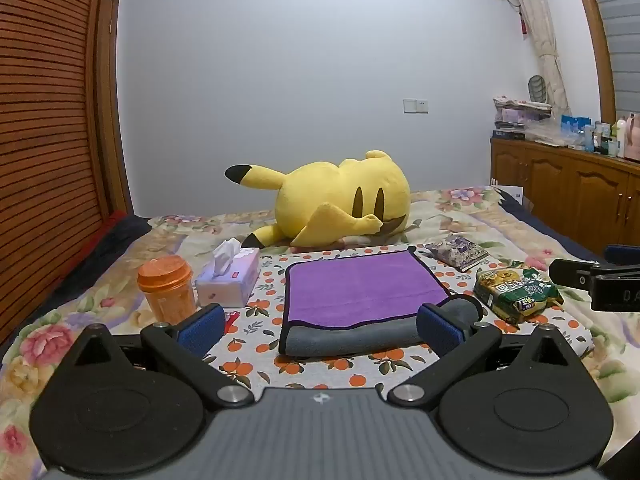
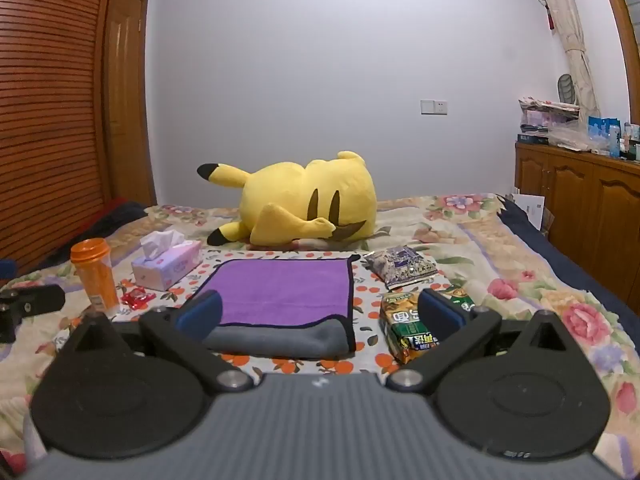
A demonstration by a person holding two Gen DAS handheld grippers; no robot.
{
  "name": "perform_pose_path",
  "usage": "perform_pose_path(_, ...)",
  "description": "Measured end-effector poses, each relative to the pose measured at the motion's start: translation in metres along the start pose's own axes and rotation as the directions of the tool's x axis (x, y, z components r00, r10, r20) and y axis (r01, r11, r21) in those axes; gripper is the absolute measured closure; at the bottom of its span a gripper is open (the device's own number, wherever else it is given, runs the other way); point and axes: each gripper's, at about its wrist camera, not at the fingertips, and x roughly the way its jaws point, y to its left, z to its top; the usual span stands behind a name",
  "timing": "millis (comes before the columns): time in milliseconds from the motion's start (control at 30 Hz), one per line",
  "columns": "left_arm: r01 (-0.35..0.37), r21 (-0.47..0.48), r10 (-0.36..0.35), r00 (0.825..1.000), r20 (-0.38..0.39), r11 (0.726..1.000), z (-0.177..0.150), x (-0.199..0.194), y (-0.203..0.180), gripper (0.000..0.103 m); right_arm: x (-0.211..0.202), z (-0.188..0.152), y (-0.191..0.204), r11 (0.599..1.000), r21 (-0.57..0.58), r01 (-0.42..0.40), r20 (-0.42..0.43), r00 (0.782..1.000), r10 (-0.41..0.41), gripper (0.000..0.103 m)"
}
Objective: Fold towel
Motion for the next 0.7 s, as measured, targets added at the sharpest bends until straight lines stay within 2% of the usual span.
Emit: perform_pose_path(700, -0.001, 0.001, 0.001, 1.0, 0.006, 1.0, -0.0001, 0.0, 0.0, 0.0, 0.0, -0.0007, -0.0043, 1.0, -0.002, 0.001, 0.0, 1.0, -0.001, 0.0)
